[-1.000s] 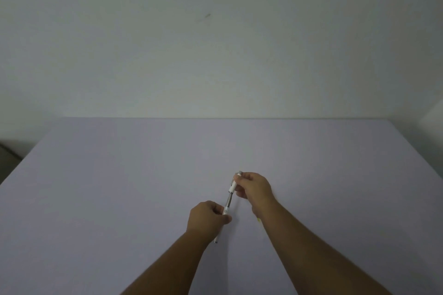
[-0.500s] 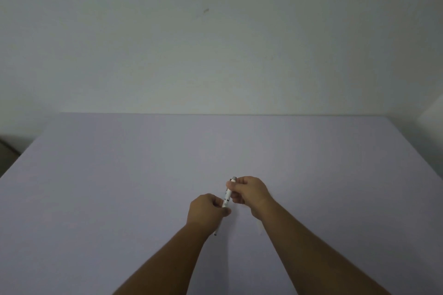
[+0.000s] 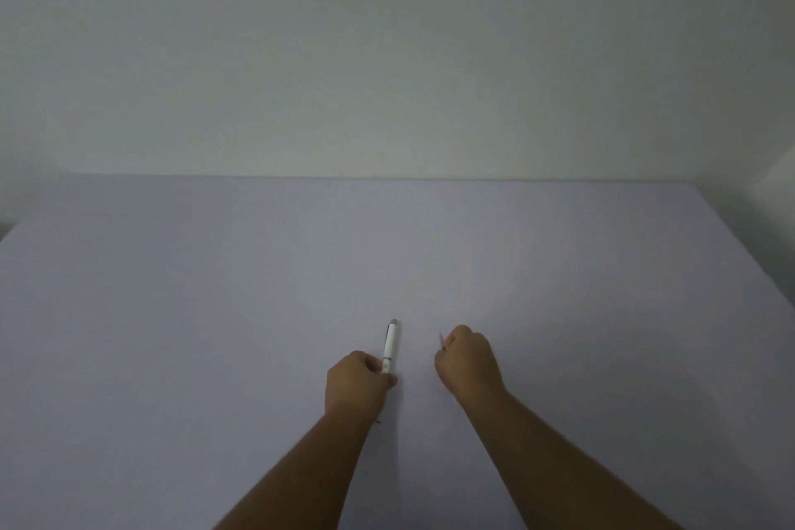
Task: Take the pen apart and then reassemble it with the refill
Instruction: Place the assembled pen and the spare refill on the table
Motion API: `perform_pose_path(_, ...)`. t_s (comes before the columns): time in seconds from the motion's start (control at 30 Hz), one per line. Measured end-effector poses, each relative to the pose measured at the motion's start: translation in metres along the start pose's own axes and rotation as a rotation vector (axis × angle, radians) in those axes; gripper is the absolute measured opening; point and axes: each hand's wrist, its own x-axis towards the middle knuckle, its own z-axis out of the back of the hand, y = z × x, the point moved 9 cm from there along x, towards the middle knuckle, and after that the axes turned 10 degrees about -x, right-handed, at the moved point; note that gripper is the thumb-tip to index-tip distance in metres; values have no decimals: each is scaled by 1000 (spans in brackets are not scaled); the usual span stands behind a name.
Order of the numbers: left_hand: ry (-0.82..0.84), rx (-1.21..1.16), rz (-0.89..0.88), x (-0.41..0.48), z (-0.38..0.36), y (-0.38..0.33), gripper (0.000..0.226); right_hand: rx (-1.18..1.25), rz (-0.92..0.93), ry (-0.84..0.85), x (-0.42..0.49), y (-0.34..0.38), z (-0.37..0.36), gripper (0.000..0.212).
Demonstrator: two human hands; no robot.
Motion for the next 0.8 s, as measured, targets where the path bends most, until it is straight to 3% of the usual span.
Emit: perform_pose_path(0.8, -16, -29, 43, 6, -14, 15, 18, 92, 29, 68, -13, 17, -32, 17)
